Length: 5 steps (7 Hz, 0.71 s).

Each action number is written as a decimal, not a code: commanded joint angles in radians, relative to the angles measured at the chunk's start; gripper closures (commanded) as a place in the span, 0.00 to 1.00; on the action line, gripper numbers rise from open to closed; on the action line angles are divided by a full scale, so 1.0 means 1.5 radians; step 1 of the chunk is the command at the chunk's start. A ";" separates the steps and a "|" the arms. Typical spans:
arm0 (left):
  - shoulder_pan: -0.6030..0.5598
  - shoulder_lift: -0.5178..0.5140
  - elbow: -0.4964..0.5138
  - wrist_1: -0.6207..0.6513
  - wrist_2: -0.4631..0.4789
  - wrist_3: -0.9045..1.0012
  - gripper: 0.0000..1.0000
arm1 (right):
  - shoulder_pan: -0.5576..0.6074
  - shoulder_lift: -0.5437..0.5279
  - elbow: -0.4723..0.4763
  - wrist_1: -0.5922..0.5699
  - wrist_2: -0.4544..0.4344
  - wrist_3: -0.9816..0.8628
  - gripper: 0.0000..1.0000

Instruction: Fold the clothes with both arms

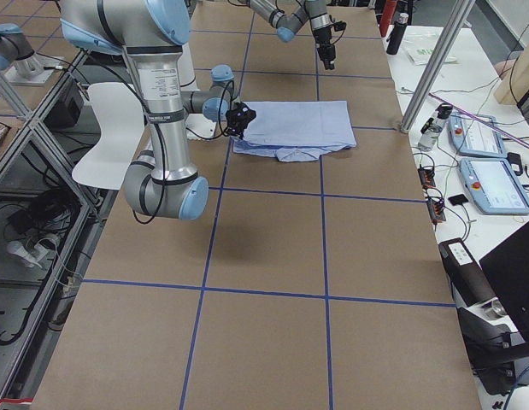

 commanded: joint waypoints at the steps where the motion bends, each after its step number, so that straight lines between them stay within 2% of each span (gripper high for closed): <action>1: 0.000 0.002 -0.001 -0.001 0.000 0.000 0.40 | 0.003 0.000 -0.009 -0.006 -0.001 -0.004 0.58; 3: 0.000 0.003 -0.001 -0.001 0.000 0.000 0.40 | 0.000 0.001 -0.020 -0.006 -0.006 -0.002 0.37; 5: 0.000 0.003 -0.001 0.000 0.000 0.000 0.40 | 0.001 0.001 -0.031 -0.005 -0.009 0.001 0.37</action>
